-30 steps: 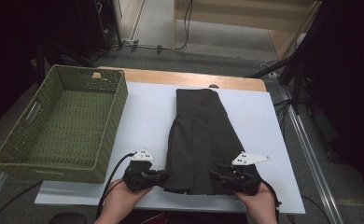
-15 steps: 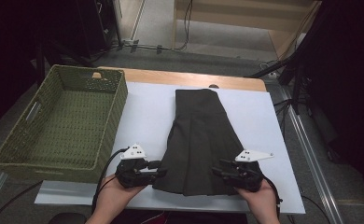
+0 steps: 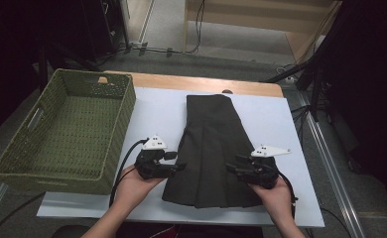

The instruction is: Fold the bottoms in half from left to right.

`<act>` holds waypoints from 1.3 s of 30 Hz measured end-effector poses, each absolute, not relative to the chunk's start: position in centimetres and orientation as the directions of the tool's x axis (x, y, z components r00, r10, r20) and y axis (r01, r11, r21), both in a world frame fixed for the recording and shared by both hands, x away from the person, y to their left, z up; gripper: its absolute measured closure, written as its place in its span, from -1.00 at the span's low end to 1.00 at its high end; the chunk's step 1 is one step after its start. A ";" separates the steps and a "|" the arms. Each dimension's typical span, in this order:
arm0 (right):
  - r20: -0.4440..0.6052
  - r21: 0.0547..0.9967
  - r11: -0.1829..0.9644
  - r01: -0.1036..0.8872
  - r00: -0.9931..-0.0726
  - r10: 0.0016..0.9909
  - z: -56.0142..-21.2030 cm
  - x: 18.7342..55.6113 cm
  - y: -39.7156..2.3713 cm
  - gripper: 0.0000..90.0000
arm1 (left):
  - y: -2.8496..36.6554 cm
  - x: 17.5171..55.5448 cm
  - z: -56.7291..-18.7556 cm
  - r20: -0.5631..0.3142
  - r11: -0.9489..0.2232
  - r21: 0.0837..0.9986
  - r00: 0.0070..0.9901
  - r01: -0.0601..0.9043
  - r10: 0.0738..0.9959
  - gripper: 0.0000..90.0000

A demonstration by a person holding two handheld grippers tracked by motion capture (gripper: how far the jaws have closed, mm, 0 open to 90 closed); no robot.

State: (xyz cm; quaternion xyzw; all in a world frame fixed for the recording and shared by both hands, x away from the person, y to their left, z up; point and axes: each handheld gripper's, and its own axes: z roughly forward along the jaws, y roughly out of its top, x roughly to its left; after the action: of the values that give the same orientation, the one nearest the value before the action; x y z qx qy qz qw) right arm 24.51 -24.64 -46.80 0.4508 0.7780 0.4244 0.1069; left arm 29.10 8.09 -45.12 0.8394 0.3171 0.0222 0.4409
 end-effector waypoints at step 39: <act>0.175 0.686 0.294 0.666 -0.542 0.822 -50.8 32.3 -23.7 0.94 | -0.1 34.0 -50.1 -0.221 -0.483 0.724 0.829 0.492 0.514 0.96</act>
State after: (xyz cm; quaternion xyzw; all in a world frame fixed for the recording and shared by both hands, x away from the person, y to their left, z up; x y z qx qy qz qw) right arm 32.30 -23.72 -50.80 0.4666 0.7973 0.3681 0.1057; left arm 34.05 -0.10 -50.12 0.8610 0.2919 0.0131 0.4163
